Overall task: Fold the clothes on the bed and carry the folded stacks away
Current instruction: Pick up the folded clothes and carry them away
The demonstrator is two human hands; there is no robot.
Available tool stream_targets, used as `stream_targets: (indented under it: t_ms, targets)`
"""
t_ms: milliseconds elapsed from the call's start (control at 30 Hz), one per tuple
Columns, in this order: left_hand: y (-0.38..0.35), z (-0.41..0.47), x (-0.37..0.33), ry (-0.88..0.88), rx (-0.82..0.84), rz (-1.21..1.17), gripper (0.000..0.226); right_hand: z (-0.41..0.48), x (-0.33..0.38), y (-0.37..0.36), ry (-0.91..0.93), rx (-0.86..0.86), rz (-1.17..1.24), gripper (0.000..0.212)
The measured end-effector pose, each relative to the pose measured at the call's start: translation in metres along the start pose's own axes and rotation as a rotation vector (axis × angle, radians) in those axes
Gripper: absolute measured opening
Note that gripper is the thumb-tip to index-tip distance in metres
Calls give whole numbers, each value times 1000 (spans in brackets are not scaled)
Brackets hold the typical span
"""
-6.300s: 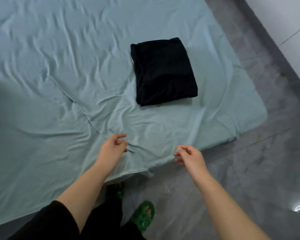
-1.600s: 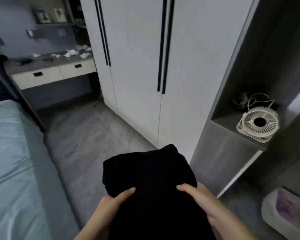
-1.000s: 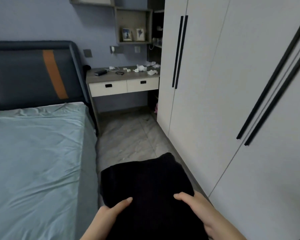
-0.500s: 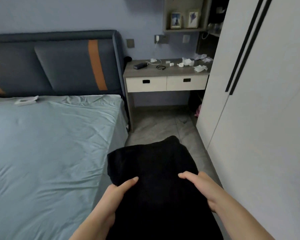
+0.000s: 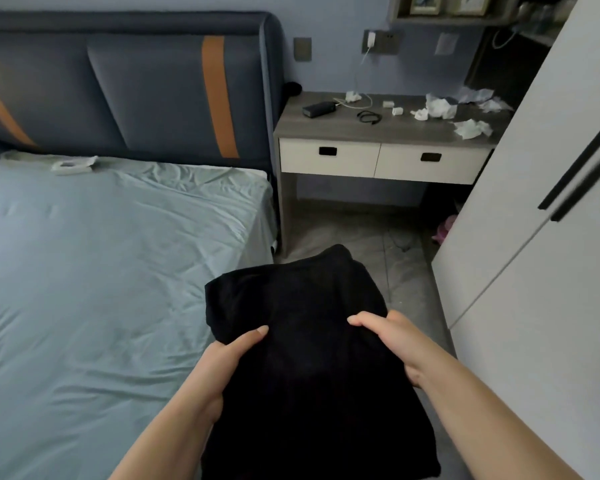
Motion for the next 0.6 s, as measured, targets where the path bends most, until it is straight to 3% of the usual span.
stream_targets:
  t_ms: [333, 467, 600]
  targets:
    - [8, 140, -146, -12, 31, 21, 43, 150, 106, -15, -18, -99, -57, 51]
    - [11, 185, -190, -1, 16, 34, 38, 200, 135, -20, -1, -92, -26, 33]
    - [11, 227, -219, 4, -10, 11, 35, 255, 165, -23, -14, -40, -9, 31]
Point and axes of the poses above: each hand's wrist, its own z-axis towards the middle knuckle, its own y-axis out of the back of the hand, x = y × z, the point moved 7 cm from there along z, towards the middle knuckle, and after that the axes turned 3 degrees about x, right-handed, at the moved point
